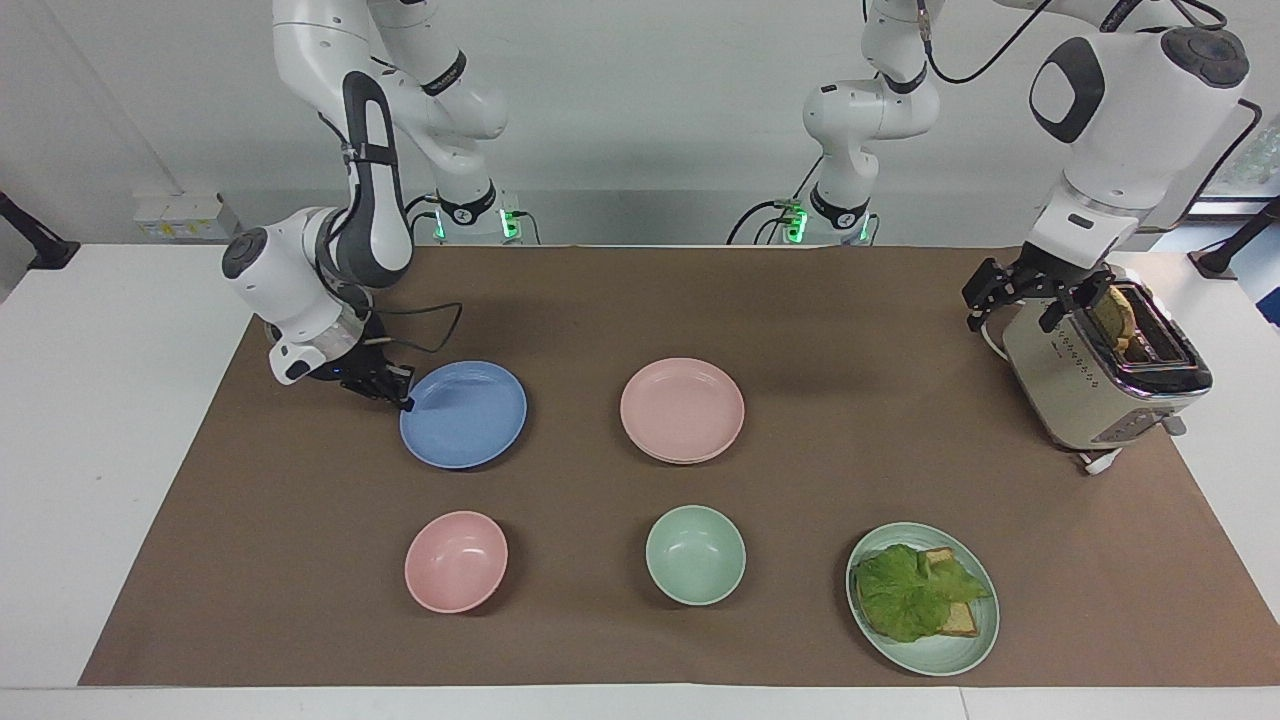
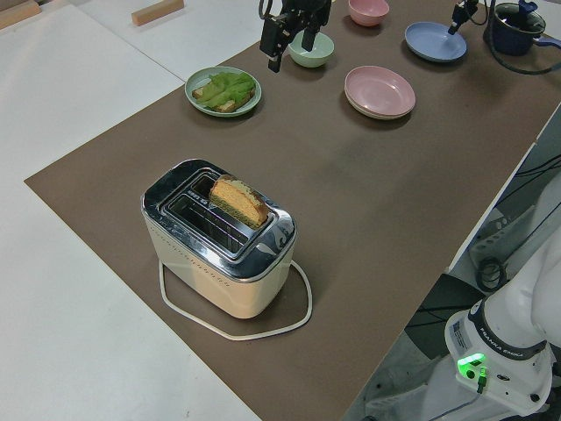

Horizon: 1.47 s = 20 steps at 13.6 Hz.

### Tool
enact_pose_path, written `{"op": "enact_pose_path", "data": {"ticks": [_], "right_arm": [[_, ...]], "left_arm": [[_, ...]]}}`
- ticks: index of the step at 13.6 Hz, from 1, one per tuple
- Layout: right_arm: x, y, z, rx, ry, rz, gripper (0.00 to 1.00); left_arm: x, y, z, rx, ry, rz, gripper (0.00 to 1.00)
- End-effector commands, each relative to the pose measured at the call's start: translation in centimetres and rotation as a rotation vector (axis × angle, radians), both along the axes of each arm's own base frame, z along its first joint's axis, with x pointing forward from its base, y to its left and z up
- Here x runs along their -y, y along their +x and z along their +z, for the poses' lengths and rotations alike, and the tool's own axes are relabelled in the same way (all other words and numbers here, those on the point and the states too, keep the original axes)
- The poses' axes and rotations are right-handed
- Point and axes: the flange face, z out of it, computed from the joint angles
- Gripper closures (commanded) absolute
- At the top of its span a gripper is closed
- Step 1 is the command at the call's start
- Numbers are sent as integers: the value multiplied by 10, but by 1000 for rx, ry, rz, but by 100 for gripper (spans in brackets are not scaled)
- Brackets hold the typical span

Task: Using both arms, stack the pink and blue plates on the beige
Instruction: 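Carry the blue plate with the right gripper onto the pink plate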

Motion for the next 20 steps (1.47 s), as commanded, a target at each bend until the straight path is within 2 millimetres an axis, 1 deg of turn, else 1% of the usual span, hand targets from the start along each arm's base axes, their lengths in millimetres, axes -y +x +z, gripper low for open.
{"op": "enact_pose_path", "data": {"ticks": [1, 2, 3, 6, 8, 10, 11, 13, 14, 15, 16, 17, 19, 20], "right_arm": [[-37, -2, 40, 22, 25, -21, 100], [-61, 0, 55, 32, 26, -35, 100], [-84, 2, 66, 33, 31, -51, 100], [-154, 5, 76, 21, 43, -80, 100], [-203, 2, 82, 15, 51, -104, 100], [-242, -5, 89, 5, 51, -121, 100], [-258, -10, 88, 6, 18, -104, 100], [-284, -15, 69, -6, -38, -98, 100], [-297, -13, 63, -3, -35, -105, 100], [-315, -16, 57, -8, -38, -91, 100], [-321, -13, 58, 3, -34, -92, 100], [-325, -6, 55, 9, -26, -95, 100], [-332, 4, 45, 13, -18, -102, 100], [-343, 2, 39, 12, -17, -88, 100]], "left_arm": [[-3, 3, 5, -6, 16, -9, 0], [-2, 2, 4, -14, 16, -9, 0], [-2, 1, 4, -17, 16, -10, 0], [-3, 1, 3, -20, 16, -9, 0], [-4, 1, 3, -21, 16, -7, 0], [-3, 1, 3, -21, 16, -9, 0], [-3, 1, 3, -21, 16, -9, 0], [-3, 1, 3, -21, 16, -9, 0], [-3, 1, 3, -21, 16, -9, 0], [-3, 1, 3, -21, 16, -9, 0], [-3, 1, 3, -21, 16, -9, 0], [-3, 1, 3, -21, 16, -9, 0], [-3, 1, 3, -21, 16, -9, 0], [-3, 1, 3, -21, 16, -9, 0]]}}
